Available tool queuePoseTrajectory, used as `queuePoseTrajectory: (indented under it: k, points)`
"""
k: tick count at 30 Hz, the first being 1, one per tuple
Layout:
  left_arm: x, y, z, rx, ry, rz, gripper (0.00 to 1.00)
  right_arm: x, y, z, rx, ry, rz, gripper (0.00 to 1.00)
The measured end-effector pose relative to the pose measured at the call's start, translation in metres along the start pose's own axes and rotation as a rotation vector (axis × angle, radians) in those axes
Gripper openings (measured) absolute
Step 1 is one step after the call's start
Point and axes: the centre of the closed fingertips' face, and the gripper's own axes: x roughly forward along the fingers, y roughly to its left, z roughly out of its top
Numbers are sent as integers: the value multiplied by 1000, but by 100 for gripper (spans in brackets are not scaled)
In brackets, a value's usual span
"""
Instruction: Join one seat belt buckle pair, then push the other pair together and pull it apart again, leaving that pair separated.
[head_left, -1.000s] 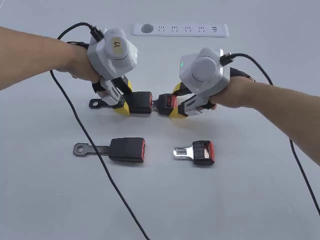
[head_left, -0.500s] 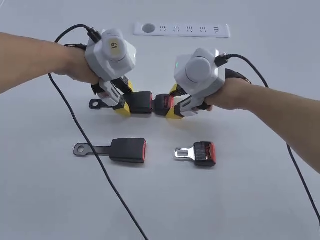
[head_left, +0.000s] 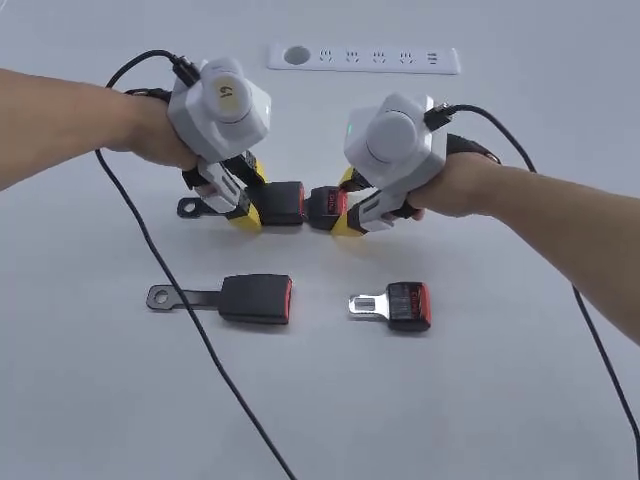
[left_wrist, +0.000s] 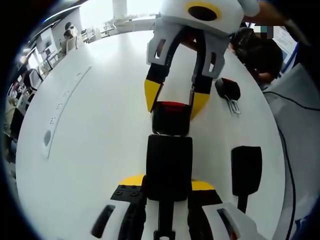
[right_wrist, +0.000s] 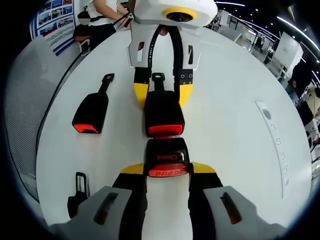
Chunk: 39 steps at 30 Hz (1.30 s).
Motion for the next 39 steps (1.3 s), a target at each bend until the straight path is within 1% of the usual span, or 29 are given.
queuePoseTrajectory:
  k: [2, 3, 4, 6, 8, 11, 13, 14, 16, 18, 19, 20, 21, 22, 23, 27, 28, 31, 34, 36, 37, 38, 39]
  points:
    - [0, -2, 0, 12, 6, 0, 31, 0, -1, -2, -8, -3, -5, 29]
    - [0, -2, -1, 22, 5, 0, 31, -1, -1, -3, -26, -11, -12, 28]
    - [-1, -2, -1, 19, 0, -2, 31, -2, 0, -5, -28, -11, -11, 28]
    - [0, 0, -1, 19, -9, -9, 31, 1, -4, -6, -25, -44, -8, 28]
    - [0, 1, -2, 25, -8, -13, 31, 1, -5, -7, -31, -53, -6, 27]
    - [1, 1, -2, 19, -14, -19, 31, 2, -8, -7, -58, -40, -1, 27]
    - [1, 1, -1, -2, -19, -17, 31, 4, -10, -8, -55, -37, 0, 27]
    - [1, 0, -1, 0, -19, -13, 31, 5, -10, -8, -49, -36, -1, 27]
    - [1, 0, 0, -19, -16, -9, 31, 7, -9, -8, -37, -29, -2, 28]
    - [2, -1, 0, 0, 16, -5, 31, 8, -10, -7, -21, -22, -1, 28]
    - [2, -2, 1, 4, 29, -9, 31, 9, -10, -7, -25, -18, -2, 28]
    - [1, -2, 1, 4, 37, -13, 31, 10, -10, -7, -24, -16, -3, 28]
    - [1, 1, -3, 9, 42, -15, 31, 10, -10, -7, -23, -15, -3, 28]
    - [0, 2, -5, 10, 40, -14, 31, 10, -10, -7, -28, -16, -3, 28]
    - [0, 2, -6, 32, 36, -14, 31, 10, -10, -7, -43, -25, -2, 28]
    - [1, 2, -6, 42, 35, -23, 31, 12, -10, -7, -54, -32, 6, 28]
    - [1, 2, -6, 40, 36, -24, 31, 13, -9, -5, -61, -29, 6, 28]
    - [1, 1, -5, 34, 38, -22, 31, 14, -9, -4, -49, -25, 8, 28]
    - [1, 1, -4, 21, 47, -18, 31, 15, -8, -3, -46, -5, 5, 28]
    - [1, 1, -4, 15, 40, -18, 31, 16, -8, -1, -40, -5, 8, 29]
    - [0, 1, -5, 21, 30, -17, 31, 16, -8, -2, -41, -8, 8, 28]
    - [0, 1, -4, 32, 21, -22, 31, 16, -8, -4, -41, -14, 11, 28]
    - [0, 2, -5, 24, 18, -21, 31, 16, -9, -3, -39, -28, 12, 28]
